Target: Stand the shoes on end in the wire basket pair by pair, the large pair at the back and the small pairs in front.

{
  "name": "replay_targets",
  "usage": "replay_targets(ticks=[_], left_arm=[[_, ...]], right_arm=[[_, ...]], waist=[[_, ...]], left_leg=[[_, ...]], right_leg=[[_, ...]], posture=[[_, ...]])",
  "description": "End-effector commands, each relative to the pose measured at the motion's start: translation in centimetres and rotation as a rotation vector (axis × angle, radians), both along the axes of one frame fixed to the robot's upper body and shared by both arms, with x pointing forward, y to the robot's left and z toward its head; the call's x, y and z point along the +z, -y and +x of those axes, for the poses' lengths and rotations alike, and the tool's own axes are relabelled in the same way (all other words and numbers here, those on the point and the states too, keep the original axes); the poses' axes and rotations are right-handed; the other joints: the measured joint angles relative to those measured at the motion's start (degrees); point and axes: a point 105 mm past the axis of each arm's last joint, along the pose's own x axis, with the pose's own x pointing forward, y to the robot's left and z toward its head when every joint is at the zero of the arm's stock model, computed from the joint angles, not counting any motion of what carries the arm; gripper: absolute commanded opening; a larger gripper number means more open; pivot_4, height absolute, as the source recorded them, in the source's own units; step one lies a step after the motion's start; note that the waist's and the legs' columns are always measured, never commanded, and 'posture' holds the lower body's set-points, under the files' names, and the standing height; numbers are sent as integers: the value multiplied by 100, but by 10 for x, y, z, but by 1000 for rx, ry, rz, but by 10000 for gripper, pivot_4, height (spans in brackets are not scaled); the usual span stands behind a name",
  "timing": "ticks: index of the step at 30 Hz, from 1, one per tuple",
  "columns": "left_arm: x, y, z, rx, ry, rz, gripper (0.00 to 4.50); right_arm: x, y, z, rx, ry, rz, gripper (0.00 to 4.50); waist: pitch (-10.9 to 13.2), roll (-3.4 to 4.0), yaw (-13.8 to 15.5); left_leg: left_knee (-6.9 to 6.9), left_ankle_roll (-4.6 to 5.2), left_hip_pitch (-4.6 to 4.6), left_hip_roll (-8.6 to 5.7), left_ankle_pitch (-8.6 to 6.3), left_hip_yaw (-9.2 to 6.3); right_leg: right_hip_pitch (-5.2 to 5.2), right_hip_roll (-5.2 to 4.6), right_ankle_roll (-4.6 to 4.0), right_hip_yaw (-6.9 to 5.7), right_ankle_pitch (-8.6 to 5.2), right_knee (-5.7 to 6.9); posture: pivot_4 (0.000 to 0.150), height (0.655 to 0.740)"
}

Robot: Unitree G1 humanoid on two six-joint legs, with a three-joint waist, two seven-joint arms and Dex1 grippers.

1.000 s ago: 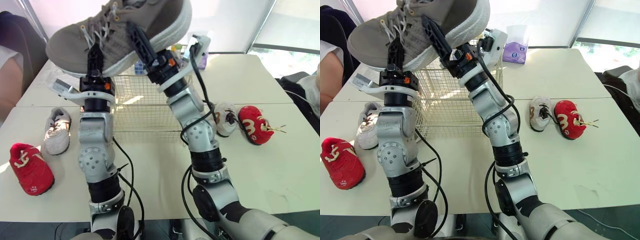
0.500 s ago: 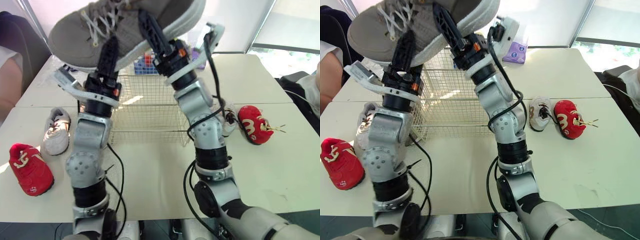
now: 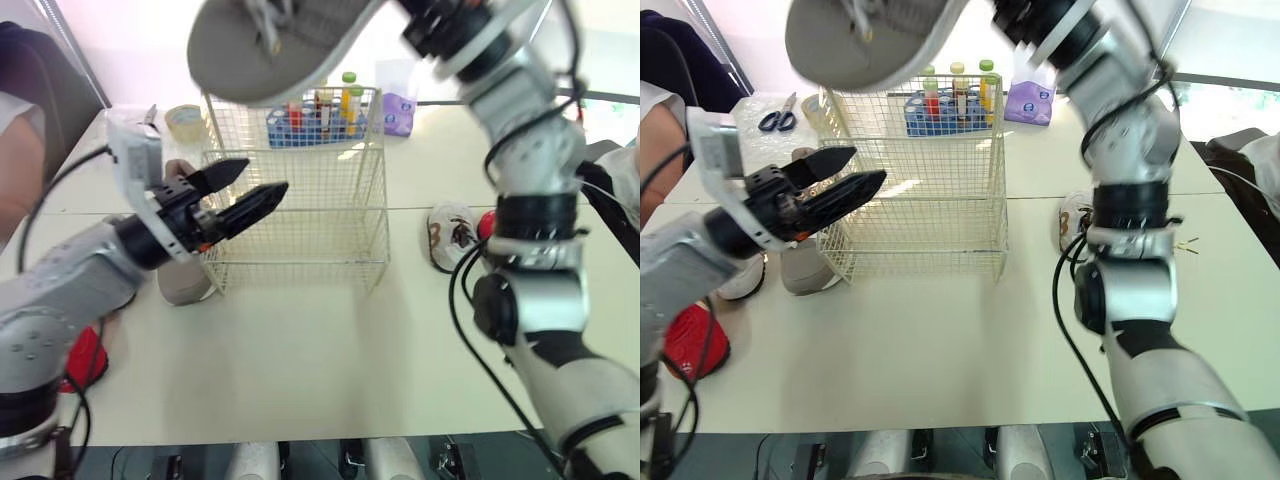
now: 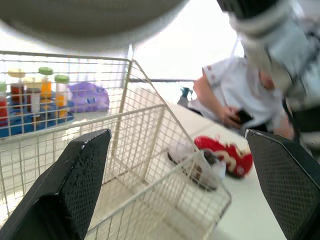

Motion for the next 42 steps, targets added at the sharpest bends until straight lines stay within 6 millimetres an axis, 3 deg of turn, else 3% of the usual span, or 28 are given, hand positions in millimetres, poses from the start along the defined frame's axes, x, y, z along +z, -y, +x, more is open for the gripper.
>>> replay_targets(ticks=[1,6,11,16,22,24,25,27,28,42], left_arm=[[5,-16,-16,-57,-13,76,44534],[9,-43,-40,-94,-94,212,44534],[26,-66,-46,-20,-68,205,44534],[19,-70,-46,-2,-81,175,44534],[16,-70,-38,11,-73,142,44534],[15,-68,-36,13,-70,133,45000],[13,-67,-35,12,-70,132,45000],[11,-66,-35,13,-70,130,45000],[11,-65,-35,14,-69,127,45000],[7,-70,-26,50,-79,95,45000]], right_arm=[[26,18,-7,-63,176,-51,19571],[2,14,12,-124,238,-344,19571],[-24,0,22,-124,269,-529,19571],[-53,-11,33,-145,290,-695,19571],[-65,-22,40,-106,197,-742,19571],[-70,-22,46,-141,171,-747,29476],[-72,-21,48,-148,157,-752,32137],[-71,-19,50,-166,150,-728,42458],[-70,-17,50,-173,147,-720,43888],[-48,33,43,-274,158,-684,43888]], waist=[[1,2,-49],[4,4,-164],[21,33,-164],[21,32,-147],[20,30,-126],[20,30,-128],[20,29,-129],[20,29,-129],[20,29,-129],[19,29,-123]], left_leg=[[-2,0,1,0,0,1],[-25,0,3,5,-1,13],[-33,-2,2,9,0,15],[-59,-32,2,7,17,17],[-60,-40,1,4,22,18],[-60,-42,2,5,22,17],[-60,-42,3,5,22,18],[-59,-46,3,5,24,17],[-58,-46,3,5,25,17],[-49,-53,9,4,29,17]], right_leg=[[-1,0,0,0,0,-1],[-2,0,1,5,0,-32],[-6,-10,2,5,0,-33],[-12,-18,3,13,0,-37],[-12,-20,3,13,1,-39],[-11,-20,3,14,1,-39],[-11,-21,3,14,1,-39],[-10,-25,2,15,1,-38],[-11,-25,2,15,1,-37],[-5,-19,2,16,2,-24]], posture=[[1500,7400],[1500,7400],[1500,7400],[1500,7400],[1500,7400],[1500,7400],[1500,7400],[1500,7400],[1500,7400],[1500,7400]])
